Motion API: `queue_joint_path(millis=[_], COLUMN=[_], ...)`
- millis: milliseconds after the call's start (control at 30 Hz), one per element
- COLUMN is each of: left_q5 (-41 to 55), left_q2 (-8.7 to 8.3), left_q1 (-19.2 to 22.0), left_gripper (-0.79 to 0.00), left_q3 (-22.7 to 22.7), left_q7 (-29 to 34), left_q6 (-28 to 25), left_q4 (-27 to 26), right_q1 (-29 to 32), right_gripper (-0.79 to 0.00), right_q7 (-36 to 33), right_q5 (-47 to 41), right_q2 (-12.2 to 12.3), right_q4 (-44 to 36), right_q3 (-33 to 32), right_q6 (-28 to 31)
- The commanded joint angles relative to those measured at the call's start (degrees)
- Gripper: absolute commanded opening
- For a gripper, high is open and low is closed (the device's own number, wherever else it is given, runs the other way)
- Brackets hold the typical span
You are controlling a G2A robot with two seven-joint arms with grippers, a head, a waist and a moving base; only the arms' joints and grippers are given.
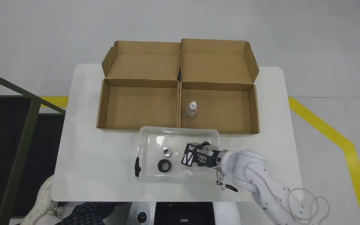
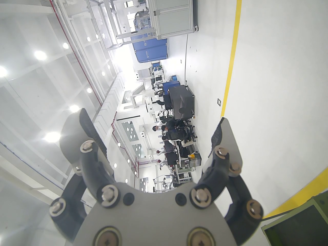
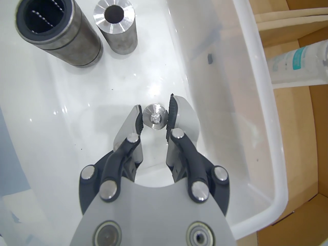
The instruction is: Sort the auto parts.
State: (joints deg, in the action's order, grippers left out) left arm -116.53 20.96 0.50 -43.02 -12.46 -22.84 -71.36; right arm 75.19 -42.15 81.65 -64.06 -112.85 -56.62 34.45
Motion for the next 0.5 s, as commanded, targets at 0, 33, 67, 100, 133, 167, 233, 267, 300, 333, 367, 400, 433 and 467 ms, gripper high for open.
queue_joint_path(millis=[0,33,67,100,133,167,233,267,300,333,367,400,433,467], left_q5=[0.00,0.00,0.00,0.00,0.00,0.00,0.00,0.00,0.00,0.00,0.00,0.00,0.00,0.00], left_q2=[0.00,0.00,0.00,0.00,0.00,0.00,0.00,0.00,0.00,0.00,0.00,0.00,0.00,0.00], left_q1=[0.00,0.00,0.00,0.00,0.00,0.00,0.00,0.00,0.00,0.00,0.00,0.00,0.00,0.00], left_gripper=[0.000,0.000,0.000,0.000,0.000,0.000,0.000,0.000,0.000,0.000,0.000,0.000,0.000,0.000], left_q3=[0.00,0.00,0.00,0.00,0.00,0.00,0.00,0.00,0.00,0.00,0.00,0.00,0.00,0.00], left_q7=[0.00,0.00,0.00,0.00,0.00,0.00,0.00,0.00,0.00,0.00,0.00,0.00,0.00,0.00], left_q6=[0.00,0.00,0.00,0.00,0.00,0.00,0.00,0.00,0.00,0.00,0.00,0.00,0.00,0.00], left_q4=[0.00,0.00,0.00,0.00,0.00,0.00,0.00,0.00,0.00,0.00,0.00,0.00,0.00,0.00], right_q1=[0.23,0.42,0.58,0.72,0.92,1.09,1.50,1.62,1.54,1.78,2.14,2.39,2.59,2.94], right_gripper=[-0.785,-0.785,-0.785,-0.785,-0.785,-0.785,-0.785,-0.785,-0.785,-0.785,-0.785,-0.785,-0.785,-0.785], right_q7=[0.19,0.43,0.65,0.86,1.30,1.84,3.71,5.18,5.34,6.10,7.40,8.35,9.30,10.88], right_q5=[-0.50,-0.94,-1.40,-1.75,-2.30,-2.99,-5.12,-7.08,-7.23,-7.70,-8.74,-9.41,-9.62,-10.34], right_q2=[0.08,0.13,0.20,0.27,0.34,0.41,0.54,0.62,0.77,0.87,0.97,1.09,1.22,1.31], right_q4=[-0.89,-1.37,-1.82,-2.32,-2.80,-3.16,-3.91,-3.83,-4.19,-5.03,-5.59,-5.94,-6.63,-7.09], right_q3=[-0.30,-0.50,-0.76,-1.06,-1.30,-1.61,-2.16,-2.70,-3.50,-3.96,-4.35,-4.98,-5.56,-5.98], right_q6=[0.26,0.54,0.88,1.19,1.63,2.17,3.54,4.65,5.14,5.60,6.42,7.03,7.58,8.27])
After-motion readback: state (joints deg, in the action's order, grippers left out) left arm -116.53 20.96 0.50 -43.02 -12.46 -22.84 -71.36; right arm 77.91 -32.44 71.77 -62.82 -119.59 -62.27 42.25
